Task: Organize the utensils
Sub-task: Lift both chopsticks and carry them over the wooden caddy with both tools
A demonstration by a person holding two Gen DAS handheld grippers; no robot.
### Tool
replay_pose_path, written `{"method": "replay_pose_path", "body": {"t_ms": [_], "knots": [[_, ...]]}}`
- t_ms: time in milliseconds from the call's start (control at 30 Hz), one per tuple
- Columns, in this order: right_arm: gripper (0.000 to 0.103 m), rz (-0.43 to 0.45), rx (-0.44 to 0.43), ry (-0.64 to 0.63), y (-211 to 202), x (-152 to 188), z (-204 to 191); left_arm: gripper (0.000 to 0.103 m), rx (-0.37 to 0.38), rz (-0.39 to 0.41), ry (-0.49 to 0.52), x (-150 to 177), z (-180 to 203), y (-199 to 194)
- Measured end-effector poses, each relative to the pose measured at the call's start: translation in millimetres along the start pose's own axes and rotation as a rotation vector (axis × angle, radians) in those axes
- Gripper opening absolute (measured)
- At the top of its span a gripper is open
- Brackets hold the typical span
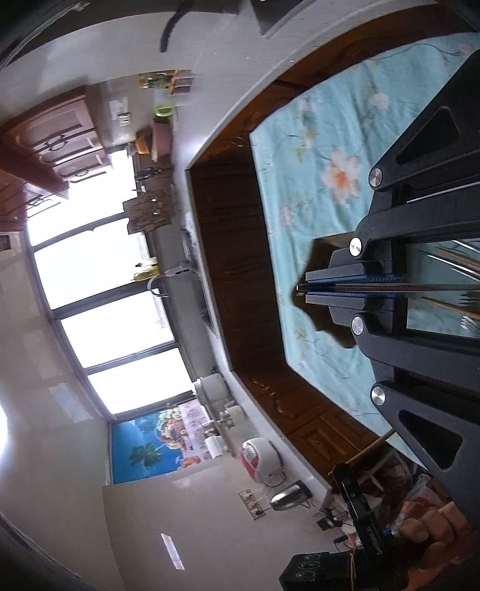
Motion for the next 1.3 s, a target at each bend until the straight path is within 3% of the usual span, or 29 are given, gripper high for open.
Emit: {"method": "replay_pose_path", "body": {"t_ms": [367,533,667,1067,1300], "knots": [[0.004,0.177,0.058,0.023,18.3,-55.0,15.8,0.003,-0.003,0.168,0.043,-39.3,6.0,38.7],[0.004,0.216,0.077,0.028,39.6,-67.9,22.8,0.003,-0.019,0.215,0.039,-33.8,0.6,77.3],[0.004,0.208,0.09,0.035,65.3,-60.8,29.0,0.003,-0.03,0.197,-0.007,-19.1,-12.2,119.3],[0.004,0.108,0.079,0.131,115.9,5.7,56.4,0.003,-0.086,0.095,-0.091,30.4,-41.8,230.3],[0.004,0.083,0.078,0.156,122.5,18.7,61.0,0.004,-0.089,0.06,-0.082,13.2,-37.9,253.9]]}}
Point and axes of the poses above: each gripper's, at about its wrist camera, not at the fingertips, and y roughly the way its jaws point, z to its right, x to its underside, the point moved 1 cm from there along y, roughly the way its jaws point, and after that the axes turned 7 degrees about -y, right-handed, at the moved point
